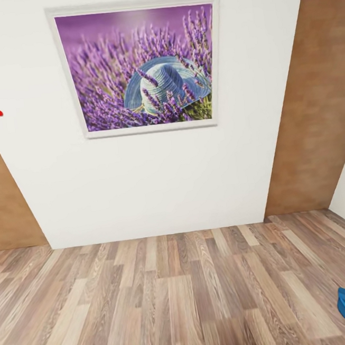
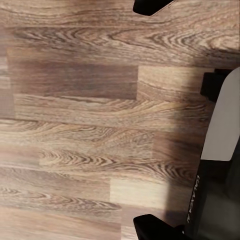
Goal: In the bedroom, move the book from the bed onto either nightstand, and place the two sandals side by side next to the bed.
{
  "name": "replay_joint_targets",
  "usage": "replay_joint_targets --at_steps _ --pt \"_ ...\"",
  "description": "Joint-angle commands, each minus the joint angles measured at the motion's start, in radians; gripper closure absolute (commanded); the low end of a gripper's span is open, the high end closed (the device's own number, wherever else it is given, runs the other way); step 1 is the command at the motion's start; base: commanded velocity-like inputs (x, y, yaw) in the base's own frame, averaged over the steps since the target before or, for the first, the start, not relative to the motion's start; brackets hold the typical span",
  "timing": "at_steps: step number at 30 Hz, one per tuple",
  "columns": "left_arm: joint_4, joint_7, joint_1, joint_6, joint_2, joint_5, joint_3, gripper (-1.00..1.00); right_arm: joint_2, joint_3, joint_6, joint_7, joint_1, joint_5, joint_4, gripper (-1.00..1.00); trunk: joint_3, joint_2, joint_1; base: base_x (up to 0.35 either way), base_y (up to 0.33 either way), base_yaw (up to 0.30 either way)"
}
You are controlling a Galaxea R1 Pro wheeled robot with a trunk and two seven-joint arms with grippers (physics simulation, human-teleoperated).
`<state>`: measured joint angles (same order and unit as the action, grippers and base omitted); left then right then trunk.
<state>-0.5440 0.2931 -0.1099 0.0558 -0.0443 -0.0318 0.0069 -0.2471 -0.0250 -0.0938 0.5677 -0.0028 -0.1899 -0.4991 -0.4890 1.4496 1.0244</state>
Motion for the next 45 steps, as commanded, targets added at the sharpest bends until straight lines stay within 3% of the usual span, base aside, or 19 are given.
replay_joint_targets --at_steps 1,12,45 --pt "0.001 0.003 -0.001 0.004 0.000 -0.003 0.001 -1.00 0.000 -0.003 0.000 0.006 0.000 -0.005 0.000 -1.00 -0.001 0.000 0.001 0.326 0.000 0.000" --pt "0.001 0.003 -0.001 0.004 0.000 -0.003 0.001 -1.00 0.000 -0.003 0.000 0.010 0.000 -0.005 0.001 -1.00 -0.001 0.000 0.001 0.261 0.000 -0.098" --pt "0.001 0.005 -0.001 0.004 0.000 -0.003 0.001 -1.00 0.000 -0.003 -0.015 0.006 0.000 -0.004 0.000 -1.00 -0.001 0.000 0.001 0.005 0.000 -0.276"
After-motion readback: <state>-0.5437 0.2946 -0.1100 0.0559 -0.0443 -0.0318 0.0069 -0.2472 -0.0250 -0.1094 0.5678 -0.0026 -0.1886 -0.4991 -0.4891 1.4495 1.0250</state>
